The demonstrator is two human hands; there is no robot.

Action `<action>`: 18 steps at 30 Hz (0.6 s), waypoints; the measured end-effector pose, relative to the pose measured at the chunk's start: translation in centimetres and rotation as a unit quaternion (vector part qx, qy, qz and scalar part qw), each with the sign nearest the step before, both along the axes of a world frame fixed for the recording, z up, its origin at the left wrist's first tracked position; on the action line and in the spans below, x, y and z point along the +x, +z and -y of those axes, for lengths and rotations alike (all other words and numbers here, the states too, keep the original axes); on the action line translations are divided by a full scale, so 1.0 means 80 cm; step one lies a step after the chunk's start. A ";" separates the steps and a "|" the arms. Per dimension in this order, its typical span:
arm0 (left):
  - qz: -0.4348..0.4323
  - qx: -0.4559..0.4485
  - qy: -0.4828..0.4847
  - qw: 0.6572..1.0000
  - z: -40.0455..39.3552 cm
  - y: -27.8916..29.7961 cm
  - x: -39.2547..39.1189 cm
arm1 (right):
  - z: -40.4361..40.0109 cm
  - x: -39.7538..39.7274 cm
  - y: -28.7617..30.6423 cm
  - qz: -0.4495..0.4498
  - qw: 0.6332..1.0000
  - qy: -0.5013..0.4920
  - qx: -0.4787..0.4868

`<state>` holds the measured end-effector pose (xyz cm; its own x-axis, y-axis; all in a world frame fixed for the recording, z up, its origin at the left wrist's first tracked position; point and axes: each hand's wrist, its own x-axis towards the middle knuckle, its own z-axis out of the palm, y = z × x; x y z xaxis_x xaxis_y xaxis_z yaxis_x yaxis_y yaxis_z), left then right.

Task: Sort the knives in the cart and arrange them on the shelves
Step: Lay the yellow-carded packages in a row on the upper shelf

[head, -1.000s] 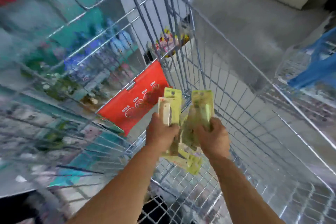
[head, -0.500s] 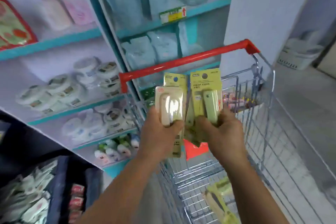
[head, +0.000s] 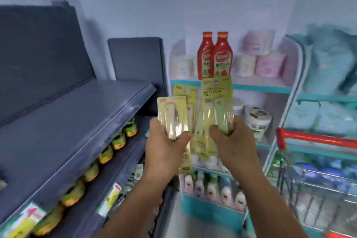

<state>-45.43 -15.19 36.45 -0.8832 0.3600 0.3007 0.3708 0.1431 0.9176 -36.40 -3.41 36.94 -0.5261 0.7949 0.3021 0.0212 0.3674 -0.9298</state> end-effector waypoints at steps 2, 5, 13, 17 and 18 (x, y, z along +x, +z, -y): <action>-0.005 0.013 0.027 1.000 0.043 0.016 -0.033 | 0.035 -0.043 0.015 0.004 0.999 0.043 0.013; -0.014 0.020 0.089 0.996 0.105 0.039 -0.076 | 0.087 -0.104 0.035 -0.009 0.993 0.113 0.036; -0.039 0.014 0.247 0.968 0.259 0.053 -0.135 | 0.215 -0.238 0.059 0.007 0.956 0.291 0.021; 0.014 0.001 0.299 0.954 0.307 0.053 -0.148 | 0.265 -0.292 0.061 0.040 0.928 0.369 0.035; 0.022 -0.006 0.311 0.950 0.314 0.053 -0.151 | 0.274 -0.305 0.061 0.054 0.920 0.387 0.036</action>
